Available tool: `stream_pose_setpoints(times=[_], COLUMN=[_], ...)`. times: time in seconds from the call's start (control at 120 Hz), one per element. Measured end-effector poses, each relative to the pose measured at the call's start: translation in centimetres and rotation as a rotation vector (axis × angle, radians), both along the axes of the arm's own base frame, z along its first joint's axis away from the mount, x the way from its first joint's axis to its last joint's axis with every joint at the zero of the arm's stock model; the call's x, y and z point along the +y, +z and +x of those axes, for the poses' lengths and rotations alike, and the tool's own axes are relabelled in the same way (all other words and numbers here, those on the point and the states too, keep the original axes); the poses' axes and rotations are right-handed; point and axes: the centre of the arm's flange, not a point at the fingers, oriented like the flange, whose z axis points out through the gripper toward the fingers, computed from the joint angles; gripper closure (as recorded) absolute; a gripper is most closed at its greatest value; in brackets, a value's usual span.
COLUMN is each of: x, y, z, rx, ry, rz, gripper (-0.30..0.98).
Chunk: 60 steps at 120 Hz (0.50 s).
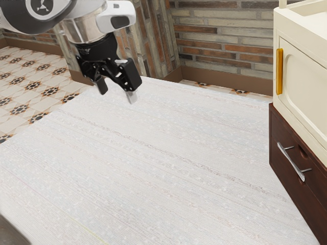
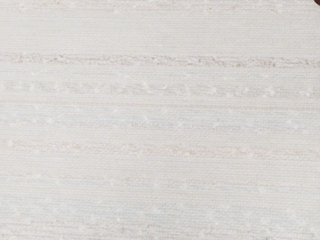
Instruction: Pull the drawer handle with one arm to open the drawer
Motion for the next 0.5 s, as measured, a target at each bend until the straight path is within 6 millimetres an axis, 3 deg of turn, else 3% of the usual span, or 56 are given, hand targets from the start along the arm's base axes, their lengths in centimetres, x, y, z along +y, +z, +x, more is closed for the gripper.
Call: stream_pose_setpoints(times=[0.133,0.267,0.5], x=[0.0,-0.4,-5.0], y=[-0.7,-4.5,-7.3], z=[0.8,2.7,3.9], rx=[0.003,0.075,0.101], ry=[0.008,0.01,-0.15], rz=[-0.017,-0.058,-0.054], gripper=[0.0,0.0,0.0])
